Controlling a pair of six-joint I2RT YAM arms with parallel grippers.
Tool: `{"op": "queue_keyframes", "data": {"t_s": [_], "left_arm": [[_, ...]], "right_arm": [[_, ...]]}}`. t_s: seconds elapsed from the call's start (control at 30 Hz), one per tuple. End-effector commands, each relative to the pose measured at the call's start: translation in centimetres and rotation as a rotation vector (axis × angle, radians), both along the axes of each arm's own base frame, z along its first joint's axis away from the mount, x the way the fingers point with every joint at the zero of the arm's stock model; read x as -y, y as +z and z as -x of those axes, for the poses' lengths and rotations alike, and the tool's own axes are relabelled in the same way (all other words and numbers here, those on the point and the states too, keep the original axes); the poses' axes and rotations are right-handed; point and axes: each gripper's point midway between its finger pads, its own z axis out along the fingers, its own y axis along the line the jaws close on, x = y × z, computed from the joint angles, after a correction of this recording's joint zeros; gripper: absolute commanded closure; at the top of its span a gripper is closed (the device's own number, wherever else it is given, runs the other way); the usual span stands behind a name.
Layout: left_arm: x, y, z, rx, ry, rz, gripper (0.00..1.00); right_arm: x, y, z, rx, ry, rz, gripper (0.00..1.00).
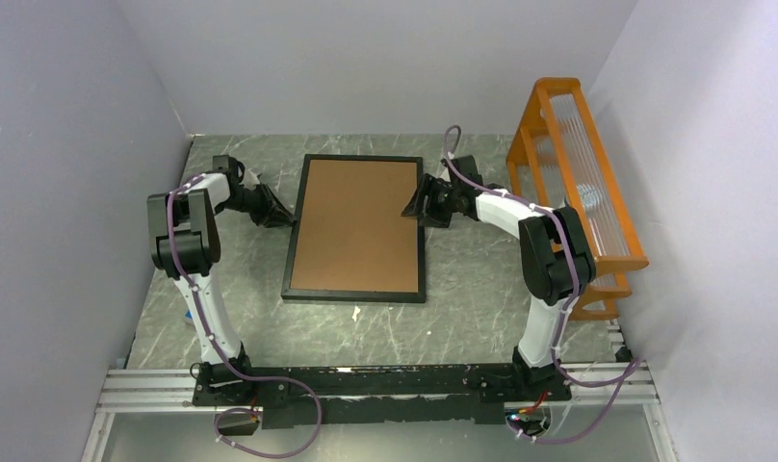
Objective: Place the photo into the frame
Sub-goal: Place the photo frame item in the photo frame, then move the photo frame to the center of the board.
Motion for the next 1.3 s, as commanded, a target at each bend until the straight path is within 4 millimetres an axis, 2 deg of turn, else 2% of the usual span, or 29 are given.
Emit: {"op": "queue_keyframes", "data": {"t_s": [0.0,0.23,0.4,0.5,0.67,0.83,0.97,1.07,1.13,1.27], "left_arm": [[0.2,0.4,1.2,-0.021,-0.02,-0.05,0.71],[0.7,0.2,1.3,-0.028,-0.024,-0.017,0.67],[1.1,0.2,1.9,-0.036,-0.03,0.005,0.68],[2.1,0.5,2.3,-0.027,-0.035,0.036,0.69],[4.9,0.4,4.1,-0.038,-0.079,0.051,0.73],[6.4,0.3,5.5,-0.048,-0.088,0.035,0.77],[5.7,0.4,6.1,-0.029,-0.068,-0.025,0.78],[5.2,0.5,6.4,0.009,-0.078,-0.064,0.74],[5.1,0.7,6.2,0.025,-0.092,-0.074,0.7],[5.4,1.3,5.2,0.041,-0.113,-0.058,0.65]], "right_arm": [[1.9,2.9,-1.6,0.092,-0.081,0.116,0.34],[1.0,2.5,-1.4,0.057,-0.072,0.091,0.52],[0.9,2.1,-1.0,0.02,-0.129,0.073,0.56],[0.4,2.1,-0.9,-0.006,-0.14,0.037,0.55],[-1.8,2.5,-0.3,-0.014,-0.066,-0.024,0.61],[-2.1,-0.5,0.7,-0.11,-0.041,-0.012,0.69],[-1.0,-3.0,1.0,-0.145,-0.05,0.061,0.73],[-0.1,-3.8,0.9,-0.134,-0.052,0.128,0.73],[0.4,-3.4,0.5,-0.118,-0.059,0.157,0.73],[0.6,-0.8,-1.0,-0.031,-0.047,0.183,0.69]]}}
